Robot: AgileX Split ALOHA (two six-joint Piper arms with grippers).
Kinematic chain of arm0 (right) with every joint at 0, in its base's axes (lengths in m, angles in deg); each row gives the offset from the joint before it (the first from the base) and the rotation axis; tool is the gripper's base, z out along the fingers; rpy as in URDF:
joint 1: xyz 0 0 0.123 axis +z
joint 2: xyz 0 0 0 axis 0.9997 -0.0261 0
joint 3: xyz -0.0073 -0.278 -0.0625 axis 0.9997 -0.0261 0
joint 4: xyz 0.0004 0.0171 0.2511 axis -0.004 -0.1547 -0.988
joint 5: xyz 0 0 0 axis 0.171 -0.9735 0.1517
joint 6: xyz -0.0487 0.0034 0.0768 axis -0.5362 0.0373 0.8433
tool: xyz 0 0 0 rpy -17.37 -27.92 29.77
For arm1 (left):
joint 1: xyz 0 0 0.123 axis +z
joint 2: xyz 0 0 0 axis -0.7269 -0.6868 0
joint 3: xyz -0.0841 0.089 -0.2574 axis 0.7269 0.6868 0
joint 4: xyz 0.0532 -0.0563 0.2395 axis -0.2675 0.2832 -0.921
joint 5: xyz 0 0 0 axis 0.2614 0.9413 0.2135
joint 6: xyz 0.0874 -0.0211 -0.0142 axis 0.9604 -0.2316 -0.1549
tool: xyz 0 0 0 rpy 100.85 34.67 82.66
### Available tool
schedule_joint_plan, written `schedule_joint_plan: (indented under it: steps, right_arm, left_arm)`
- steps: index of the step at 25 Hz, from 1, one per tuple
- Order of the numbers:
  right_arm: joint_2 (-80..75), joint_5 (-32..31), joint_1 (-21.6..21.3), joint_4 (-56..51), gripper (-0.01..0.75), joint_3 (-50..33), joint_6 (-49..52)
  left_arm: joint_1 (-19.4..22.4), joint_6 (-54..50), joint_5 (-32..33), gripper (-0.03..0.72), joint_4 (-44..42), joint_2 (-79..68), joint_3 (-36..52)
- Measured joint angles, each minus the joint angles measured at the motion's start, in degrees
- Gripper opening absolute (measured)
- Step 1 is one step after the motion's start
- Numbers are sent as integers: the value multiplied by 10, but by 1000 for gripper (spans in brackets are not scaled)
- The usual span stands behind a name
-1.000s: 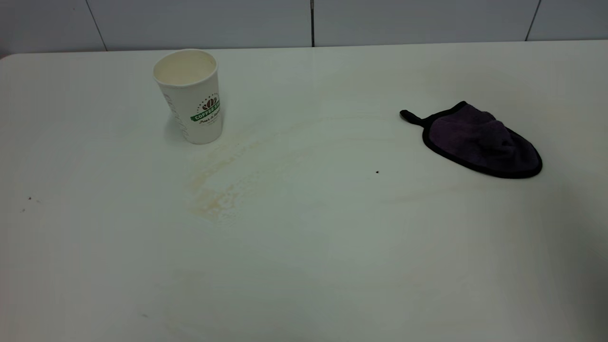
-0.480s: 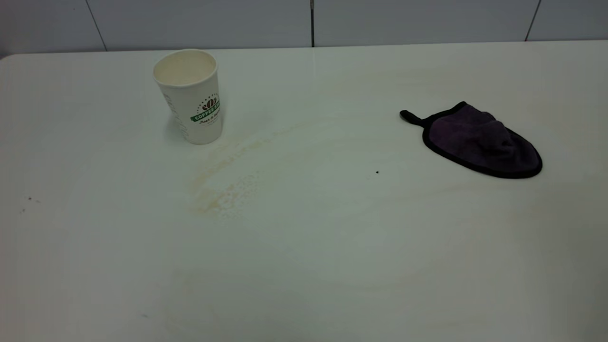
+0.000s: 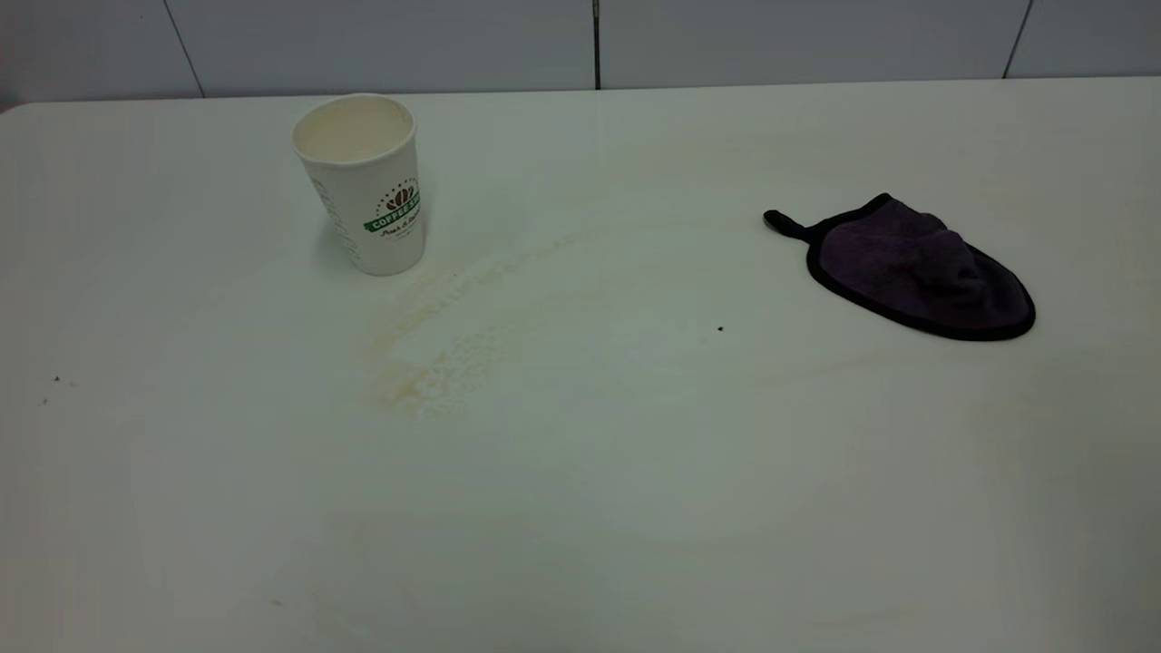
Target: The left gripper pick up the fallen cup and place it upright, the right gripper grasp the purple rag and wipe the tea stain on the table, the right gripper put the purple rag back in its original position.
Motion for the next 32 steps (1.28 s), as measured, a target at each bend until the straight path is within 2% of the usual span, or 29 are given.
schedule_joint_plan:
  steps: [18,27,32]
  right_arm:
    - [1,0,-3,0,469,-1,0]
    - [109,1,-114,1,404,-1,0]
    - [169,-1,-126,1,370,-1,2]
  left_arm:
    - [0,0,0,253,0,0,0]
    - [0,0,0,253,0,0,0]
    - [0,1,0,253,0,0,0]
